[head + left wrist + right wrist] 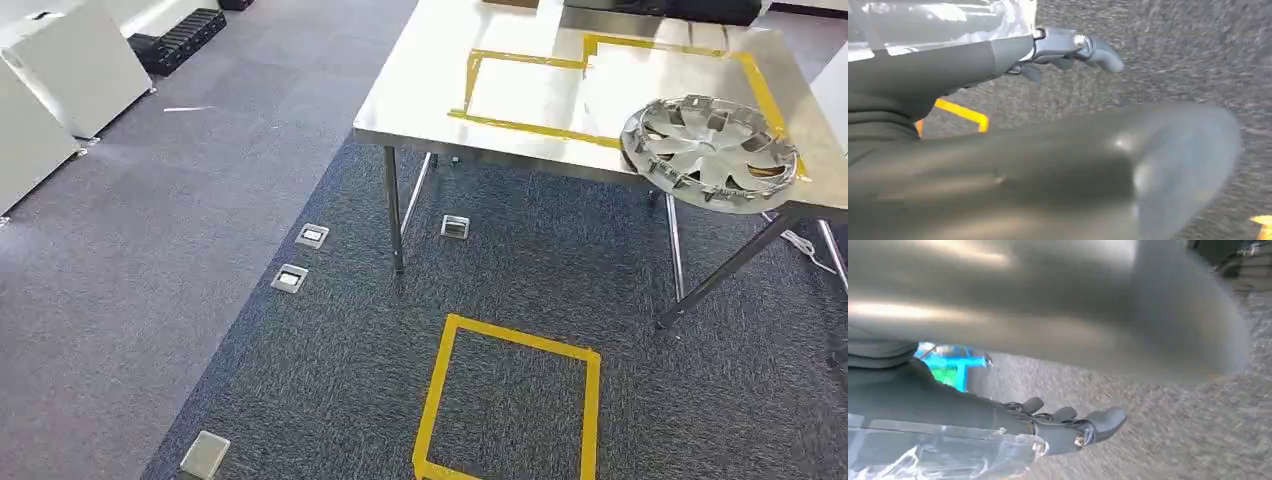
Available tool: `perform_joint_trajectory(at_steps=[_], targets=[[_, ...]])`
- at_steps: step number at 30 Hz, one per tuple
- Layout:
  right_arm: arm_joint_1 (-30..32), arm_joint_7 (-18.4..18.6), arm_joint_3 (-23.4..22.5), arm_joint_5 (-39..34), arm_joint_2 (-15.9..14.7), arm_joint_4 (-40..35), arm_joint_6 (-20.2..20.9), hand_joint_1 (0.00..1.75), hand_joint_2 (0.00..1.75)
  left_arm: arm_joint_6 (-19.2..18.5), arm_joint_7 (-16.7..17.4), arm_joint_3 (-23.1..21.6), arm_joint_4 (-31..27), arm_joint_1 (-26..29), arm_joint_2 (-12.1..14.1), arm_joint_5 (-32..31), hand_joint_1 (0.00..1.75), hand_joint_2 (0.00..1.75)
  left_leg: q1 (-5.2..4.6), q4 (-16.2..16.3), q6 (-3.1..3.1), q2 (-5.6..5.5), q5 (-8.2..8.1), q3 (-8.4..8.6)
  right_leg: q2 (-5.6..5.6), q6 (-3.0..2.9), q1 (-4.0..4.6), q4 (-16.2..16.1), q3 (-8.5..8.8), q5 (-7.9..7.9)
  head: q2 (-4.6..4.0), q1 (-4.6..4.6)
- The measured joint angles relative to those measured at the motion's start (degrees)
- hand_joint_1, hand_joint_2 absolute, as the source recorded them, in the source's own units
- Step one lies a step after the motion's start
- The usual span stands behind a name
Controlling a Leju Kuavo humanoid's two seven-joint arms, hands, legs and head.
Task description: Take the parts from the cabinet and place them on the table.
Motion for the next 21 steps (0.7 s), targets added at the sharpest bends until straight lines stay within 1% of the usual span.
perform_joint_trajectory(at_steps=[1, 2, 3, 4, 5, 6, 7, 8, 9, 10, 11, 12, 13, 14, 15, 16, 17, 18, 19, 20, 21], targets=[[-0.1, 0.0, 0.1, 0.0, 0.0, 0.0, 0.0, 0.0, 0.0, 0.0, 0.0, 0.0, 0.0, 0.2, 0.0, 0.0, 0.0, 0.0, -0.07, 0.0, 0.17, -0.77, -0.06, -0.16, -0.59, 0.22, -0.01, -0.1, 0.13, -0.1, 0.0, 0.22], [-0.2, 0.0, 0.2, 0.0, 0.0, 0.0, 0.0, 0.0, 0.0, 0.0, 0.0, 0.0, 0.0, 0.5, 0.0, 0.0, 0.0, 0.0, -0.12, -0.1, 0.38, -1.46, -0.06, -0.24, -1.32, 0.48, -0.05, -0.3, 0.4, -0.18, 0.0, 0.11], [-0.4, 0.0, 0.3, 0.0, 0.0, 0.0, 0.0, 0.0, 0.0, -0.2, 0.1, 0.0, 0.0, 0.6, 0.0, 0.0, 0.0, 0.0, 0.48, -0.7, 0.8, -2.09, 0.24, 0.18, -1.17, 0.97, -0.15, -0.2, 0.6, -0.62, 0.0, 0.13], [-0.5, 0.0, 0.4, 0.0, 0.0, 0.0, 0.2, 0.0, 0.0, -0.9, 0.2, 0.0, 0.0, 0.6, 0.1, -0.3, 0.0, 0.0, 0.62, -0.9, 1.0, -2.41, 0.33, 0.23, 2.02, 1.28, -0.34, 0.8, 0.31, -1.67, 0.0, 0.29], [-0.4, 0.0, 0.4, 0.0, 0.0, -0.1, 0.3, 0.0, 0.0, -1.5, 0.3, 0.0, 0.0, 0.4, 0.2, -0.4, 0.0, 0.0, 0.78, -0.9, 1.18, -2.96, 0.39, 0.16, 4.34, 1.36, -0.49, 3.9, -1.2, -3.62, 0.0, 0.35], [-0.3, 0.0, 0.5, 0.0, 0.0, -0.1, 0.4, 0.0, 0.0, -2.3, 0.4, 0.0, 0.0, 0.2, 0.2, -0.5, 0.0, 0.0, 0.84, -0.9, 1.24, -3.72, 0.38, 0.14, 5.77, 1.47, -0.65, 8.8, -3.58, -5.97, 0.0, 0.63], [-0.2, 0.0, 0.6, 0.0, -0.1, -0.1, 0.4, 0.0, 0.0, -2.6, 0.3, 0.0, 0.0, 0.1, 0.3, -0.6, 0.0, 0.0, 0.84, -0.9, 1.29, -4.44, 0.35, 0.13, 6.32, 1.6, -0.71, 13.3, -5.88, -7.62, 0.0, 0.79], [0.0, 0.0, 0.8, 0.0, -0.1, -0.1, 0.5, 0.0, 0.0, -2.9, 0.4, 0.0, 0.0, 0.1, 0.5, -0.5, 0.0, 0.0, 0.84, -0.8, 1.3, -5.25, 0.34, 0.17, 6.41, 1.68, -0.73, 16.7, -7.79, -8.19, 0.0, 0.83], [0.1, 0.0, 0.9, 0.0, -0.1, -0.1, 0.5, 0.0, 0.0, -3.1, 0.4, 0.0, 0.0, 0.2, 0.6, -0.5, 0.0, 0.0, 0.87, -0.8, 1.27, -6.05, 0.32, 0.24, 6.41, 1.74, -0.76, 17.2, -8.46, -7.21, 0.0, 0.92], [0.1, 0.0, 0.9, 0.0, -0.2, -0.1, 0.5, 0.0, 0.0, -3.1, 0.4, 0.0, 0.0, 0.2, 0.8, -0.5, 0.0, 0.0, 0.92, -0.7, 1.16, -6.87, 0.25, 0.29, 6.44, 1.79, -0.83, 15.2, -7.99, -5.07, 0.0, 0.94], [0.1, 0.0, 0.9, 0.0, -0.2, -0.1, 0.5, 0.0, 0.0, -3.1, 0.4, 0.0, 0.0, 0.2, 0.9, -0.5, 0.0, 0.0, 1.03, -0.6, 1.0, -7.71, 0.16, 0.31, 6.7, 1.83, -0.93, 11.3, -6.62, -2.15, 0.0, 0.94], [0.0, 0.0, 1.0, 0.0, -0.2, -0.1, 0.5, 0.0, 0.0, -3.2, 0.4, 0.0, 0.0, 0.2, 0.9, -0.5, 0.0, 0.0, 1.14, -0.3, 0.68, -8.54, -0.04, 0.34, 7.77, 1.88, -1.12, 6.6, -4.84, 0.88, 0.0, 0.94], [0.1, 0.0, 1.0, 0.0, -0.2, -0.1, 0.5, 0.0, 0.0, -3.2, 0.4, 0.0, 0.0, 0.2, 1.0, -0.5, 0.0, 0.0, 1.28, 0.0, 0.27, -9.31, -0.31, 0.28, 10.15, 1.89, -1.46, 2.7, -3.3, 2.15, 0.0, 1.03], [0.1, 0.0, 1.1, 0.0, -0.2, -0.1, 0.5, 0.0, 0.0, -3.2, 0.4, 0.0, 0.0, 0.0, 1.0, -0.5, 0.0, 0.0, 1.09, 0.4, -0.14, -10.04, -0.39, -0.13, 12.73, 1.89, -1.62, 2.0, -3.13, 1.61, 0.0, 1.01], [0.1, 0.0, 1.3, 0.0, -0.2, -0.1, 0.5, 0.0, 0.0, -3.2, 0.4, 0.0, 0.0, 0.0, 1.1, -0.4, 0.0, 0.0, 1.28, 0.6, -0.54, -10.58, -0.2, -0.63, 12.17, 1.35, -1.6, 1.3, -2.73, 1.04, 0.0, 1.01], [0.0, 0.0, 1.4, 0.0, -0.2, -0.1, 0.6, 0.0, 0.0, -3.3, 0.4, 0.0, 0.0, 0.1, 1.1, -0.4, 0.0, 0.0, 1.51, 0.4, -0.91, -11.28, 0.01, -0.89, 11.71, 1.12, -1.36, 1.5, -2.87, 1.04, 0.0, 0.92], [0.1, 0.2, 1.4, 0.0, -0.2, -0.1, 0.6, 0.0, 0.0, -3.3, 0.5, 0.0, 0.0, 0.3, 1.1, -0.4, 0.0, 0.0, 1.67, 0.2, -1.32, -11.94, 0.17, -0.9, 11.11, 0.7, -1.2, 1.5, -2.85, 1.02, 0.0, 1.05], [0.0, 0.2, 1.5, 0.0, -0.2, -0.1, 0.6, 0.0, 0.0, -3.3, 0.7, 0.0, 0.0, 0.4, 1.2, -0.4, 0.0, 0.0, 1.61, 0.2, -1.65, -12.67, 0.16, -1.04, 10.27, 0.14, -1.55, 1.1, -2.68, 1.2, 0.0, 0.94], [-0.1, 0.2, 1.6, 0.0, -0.3, -0.1, 0.6, 0.0, 0.0, -3.3, 0.7, 0.0, 0.0, 0.4, 1.3, -0.4, 0.0, 0.0, 1.4, 1.0, -1.9, -9.55, -0.55, -1.13, 9.41, -0.34, -1.59, 0.8, -2.35, 1.31, 0.0, 0.9], [-0.1, 0.2, 1.6, 0.0, -0.3, -0.2, 0.6, 0.0, 0.0, -3.3, 0.7, 0.0, 0.0, 0.3, 1.3, -0.4, 0.0, 0.0, 1.3, 3.3, -2.2, -6.6, -2.11, -2.22, 8.57, -0.74, -1.48, 0.6, -2.07, 1.25, 0.0, 0.26], [0.0, 0.2, 1.8, 0.0, -0.3, -0.2, 0.7, 0.0, 0.0, -3.3, 0.7, 0.0, 0.0, 0.1, 1.3, -0.4, 0.0, 0.0, 1.33, 7.6, -2.44, -5.37, -4.27, -4.16, 7.5, -0.94, -1.33, 0.6, -1.91, 1.12, 0.0, 0.07]])
